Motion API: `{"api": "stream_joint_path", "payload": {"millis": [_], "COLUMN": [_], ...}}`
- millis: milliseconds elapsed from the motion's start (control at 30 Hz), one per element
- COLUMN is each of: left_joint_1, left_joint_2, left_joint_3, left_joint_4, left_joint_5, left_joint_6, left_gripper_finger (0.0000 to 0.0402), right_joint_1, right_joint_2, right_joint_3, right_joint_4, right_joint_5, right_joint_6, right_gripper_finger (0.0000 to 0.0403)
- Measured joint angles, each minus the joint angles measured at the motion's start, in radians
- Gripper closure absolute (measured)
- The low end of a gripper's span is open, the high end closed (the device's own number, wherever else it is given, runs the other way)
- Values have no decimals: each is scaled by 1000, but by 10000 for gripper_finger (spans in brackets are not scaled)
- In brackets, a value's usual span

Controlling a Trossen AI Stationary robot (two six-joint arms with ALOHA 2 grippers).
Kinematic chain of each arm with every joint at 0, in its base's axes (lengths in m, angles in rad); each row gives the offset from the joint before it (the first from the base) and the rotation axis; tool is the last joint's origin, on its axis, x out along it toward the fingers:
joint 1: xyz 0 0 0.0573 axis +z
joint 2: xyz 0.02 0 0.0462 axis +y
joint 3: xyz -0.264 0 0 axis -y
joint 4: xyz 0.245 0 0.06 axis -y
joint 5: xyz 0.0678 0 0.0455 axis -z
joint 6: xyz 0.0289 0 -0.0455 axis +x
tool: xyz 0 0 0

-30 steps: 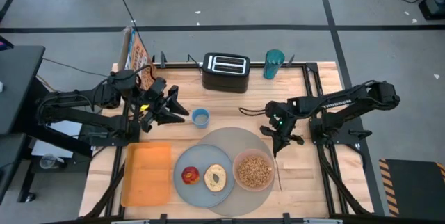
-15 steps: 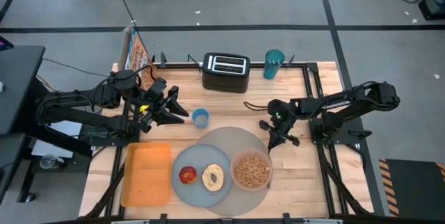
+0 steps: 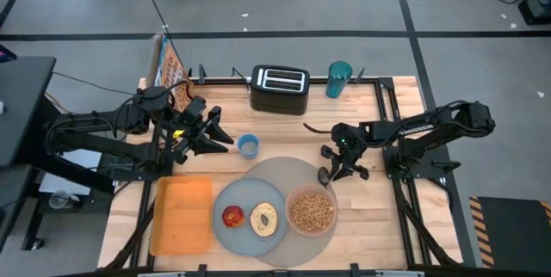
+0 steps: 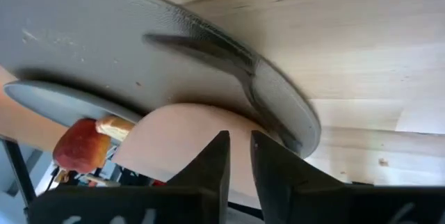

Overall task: Arrange a breakfast setting
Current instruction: Return to Home Position

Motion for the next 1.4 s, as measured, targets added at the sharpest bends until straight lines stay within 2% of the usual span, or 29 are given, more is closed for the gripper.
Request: {"api": "stream_joint_path", "payload": {"millis": [333,700,800,967,1133,1267,1400], "left_joint_1": [0,1,12,38,83,115,128], "left_joint_2": [0,1,-20,-146,-261,-324,-388], "left_joint_3": [0,0,-3,-16,-147,-315,-447], "left_joint_4": [0,0,-6,2,36,222,407], "left_joint_5": [0,-26,-78,-234,-301,-317,-400], "left_joint_6": [0,-3,-6,77,53,-44,-71], "left_gripper_finger": [253,253,254,260,260,260,260], "right_joint_1": [-6,-119,-154,-223,-316,-428,-552], "right_joint_2": [0,-12,-60,-224,-384,-469,-555], "right_joint_3": [0,74,118,142,142,142,142], "right_joint_4": [29,38,42,67,91,143,140], "right_joint_5": [6,40,42,92,119,25,-20], "right_joint_6": [-40,-316,-453,-643,-836,-927,-1005], "right_gripper_finger": [314,316,316,316,323,344,373]}}
